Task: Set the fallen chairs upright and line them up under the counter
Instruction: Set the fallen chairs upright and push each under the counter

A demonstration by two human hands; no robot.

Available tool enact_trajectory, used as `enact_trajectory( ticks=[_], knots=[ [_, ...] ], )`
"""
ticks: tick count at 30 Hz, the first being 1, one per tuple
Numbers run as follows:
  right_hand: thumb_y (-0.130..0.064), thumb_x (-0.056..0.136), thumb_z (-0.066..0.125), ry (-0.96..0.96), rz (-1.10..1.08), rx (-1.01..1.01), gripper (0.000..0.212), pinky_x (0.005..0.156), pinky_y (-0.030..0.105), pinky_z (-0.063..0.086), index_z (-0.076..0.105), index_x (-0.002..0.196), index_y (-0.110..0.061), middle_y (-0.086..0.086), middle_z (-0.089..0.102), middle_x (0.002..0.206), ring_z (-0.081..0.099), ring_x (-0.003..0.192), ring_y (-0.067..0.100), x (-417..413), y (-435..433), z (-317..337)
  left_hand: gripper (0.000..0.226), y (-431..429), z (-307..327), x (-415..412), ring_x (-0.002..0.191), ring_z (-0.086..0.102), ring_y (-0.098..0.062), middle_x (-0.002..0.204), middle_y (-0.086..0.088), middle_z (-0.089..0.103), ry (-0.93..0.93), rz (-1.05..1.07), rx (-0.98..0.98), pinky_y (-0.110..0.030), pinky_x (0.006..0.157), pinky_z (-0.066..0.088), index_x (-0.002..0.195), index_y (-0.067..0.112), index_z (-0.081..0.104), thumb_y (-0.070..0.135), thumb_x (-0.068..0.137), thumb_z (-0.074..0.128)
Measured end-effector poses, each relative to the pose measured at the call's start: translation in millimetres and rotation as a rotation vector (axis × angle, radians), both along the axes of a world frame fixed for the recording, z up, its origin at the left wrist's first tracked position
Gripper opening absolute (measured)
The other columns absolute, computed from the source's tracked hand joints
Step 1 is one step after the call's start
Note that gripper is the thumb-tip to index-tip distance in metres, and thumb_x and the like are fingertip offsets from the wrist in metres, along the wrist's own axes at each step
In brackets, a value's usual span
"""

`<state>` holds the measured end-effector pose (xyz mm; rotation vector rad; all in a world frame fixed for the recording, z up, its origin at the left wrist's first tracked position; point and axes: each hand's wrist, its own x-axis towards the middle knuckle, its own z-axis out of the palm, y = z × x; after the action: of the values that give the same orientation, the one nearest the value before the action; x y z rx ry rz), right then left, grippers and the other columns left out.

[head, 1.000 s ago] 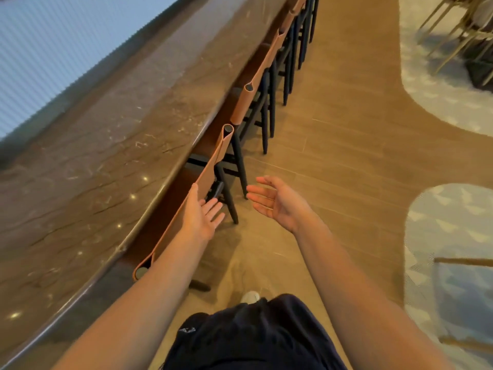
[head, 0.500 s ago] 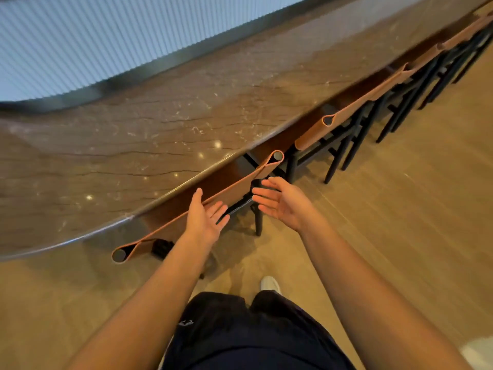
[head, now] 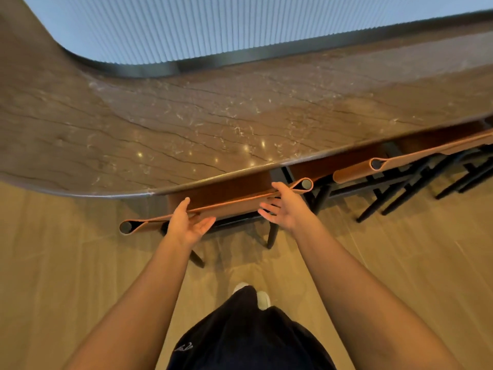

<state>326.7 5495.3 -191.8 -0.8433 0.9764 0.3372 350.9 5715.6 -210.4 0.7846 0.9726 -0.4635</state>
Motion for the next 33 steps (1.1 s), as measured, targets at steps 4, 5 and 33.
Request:
enact_trajectory(
  ticks=[4, 5, 33],
  knots=[
    [-0.02, 0.098, 0.053, 0.077, -0.071, 0.053, 0.036, 0.087, 0.049, 0.048, 0.046, 0.13, -0.005, 0.022, 0.053, 0.13, 0.054, 0.119, 0.035, 21.6, -0.2, -7.6, 0.023, 17.1, -4.6, 14.8, 0.122, 0.052, -0.035, 0.129, -0.019, 0.054, 0.045, 0.108, -0.015, -0.053, 0.091, 0.046, 0.12, 0.006, 0.053, 0.011, 0.098, 0.048],
    [-0.015, 0.099, 0.051, 0.085, -0.104, 0.05, 0.035, 0.088, 0.052, 0.047, 0.045, 0.132, -0.003, 0.023, 0.052, 0.131, 0.053, 0.119, 0.037, 24.2, -1.0, -10.7, 0.028, 17.6, -5.4, 16.0, 0.12, 0.053, -0.036, 0.129, -0.019, 0.055, 0.05, 0.108, -0.008, -0.053, 0.091, 0.046, 0.125, 0.004, 0.052, 0.005, 0.097, 0.045],
    [0.017, 0.088, 0.046, 0.022, -0.26, -0.134, 0.02, 0.051, 0.05, 0.056, 0.05, 0.099, 0.001, 0.022, 0.055, 0.099, 0.062, 0.084, 0.038, 27.8, -46.2, -24.1, 0.044, -11.9, -8.9, 22.9, 0.107, 0.059, -0.042, 0.124, -0.026, 0.057, 0.007, -0.033, -0.087, -0.051, 0.065, 0.058, 0.134, 0.002, 0.043, -0.009, 0.092, 0.044]
  ],
)
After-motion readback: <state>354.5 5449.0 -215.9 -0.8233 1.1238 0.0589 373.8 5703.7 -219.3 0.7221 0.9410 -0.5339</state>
